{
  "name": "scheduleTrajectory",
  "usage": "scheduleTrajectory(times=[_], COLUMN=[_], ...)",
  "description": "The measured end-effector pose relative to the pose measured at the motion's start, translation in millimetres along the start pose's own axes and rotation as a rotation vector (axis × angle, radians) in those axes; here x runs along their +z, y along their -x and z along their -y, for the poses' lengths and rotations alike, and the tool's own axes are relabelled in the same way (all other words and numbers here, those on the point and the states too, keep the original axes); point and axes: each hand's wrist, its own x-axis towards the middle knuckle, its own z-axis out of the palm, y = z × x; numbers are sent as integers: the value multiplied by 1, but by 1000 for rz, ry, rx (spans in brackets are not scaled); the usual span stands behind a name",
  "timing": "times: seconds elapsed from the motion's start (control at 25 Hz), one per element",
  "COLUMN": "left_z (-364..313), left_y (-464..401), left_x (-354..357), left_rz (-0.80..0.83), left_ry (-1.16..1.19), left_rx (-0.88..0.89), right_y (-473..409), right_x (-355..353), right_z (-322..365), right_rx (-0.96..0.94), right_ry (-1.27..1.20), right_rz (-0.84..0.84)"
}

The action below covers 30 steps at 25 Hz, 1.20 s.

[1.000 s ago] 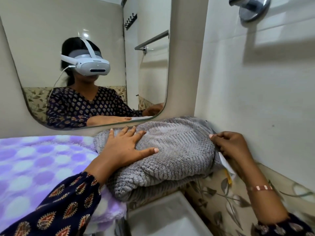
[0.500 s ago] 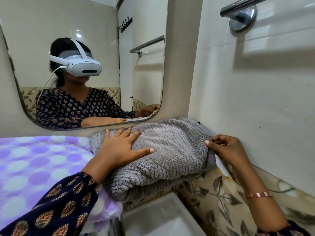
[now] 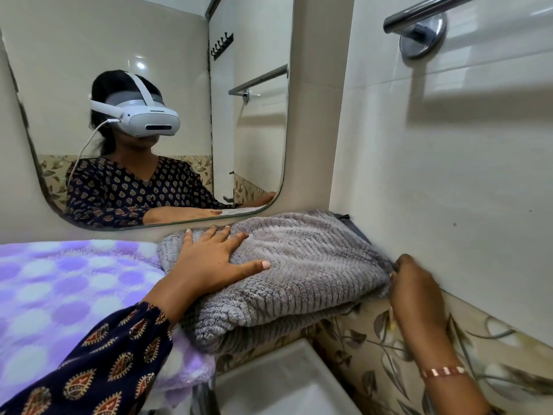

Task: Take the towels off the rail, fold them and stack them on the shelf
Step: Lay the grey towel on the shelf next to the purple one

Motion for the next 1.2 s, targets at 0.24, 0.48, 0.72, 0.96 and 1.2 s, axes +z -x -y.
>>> scheduleTrajectory(times=[0.24, 0.48, 0.72, 0.96, 1.2], left_z=[-2, -5, -14, -42, -28], left_y=[1, 4, 12, 33, 31], left_x=[0, -2, -10, -11, 11], left_rz=[1, 3, -146, -209, -77], left_ry=[-43, -41, -111, -42, -45], left_rx=[5, -8, -67, -245, -247], right_y=[0, -19, -49, -40, -41], right_x=[-17, 28, 41, 38, 60], right_z=[61, 95, 66, 114, 110], right_rx=[-335, -562, -430, -599, -553], right_ry=[-184, -25, 95, -100, -15], right_rz=[-103, 456, 350, 407, 407])
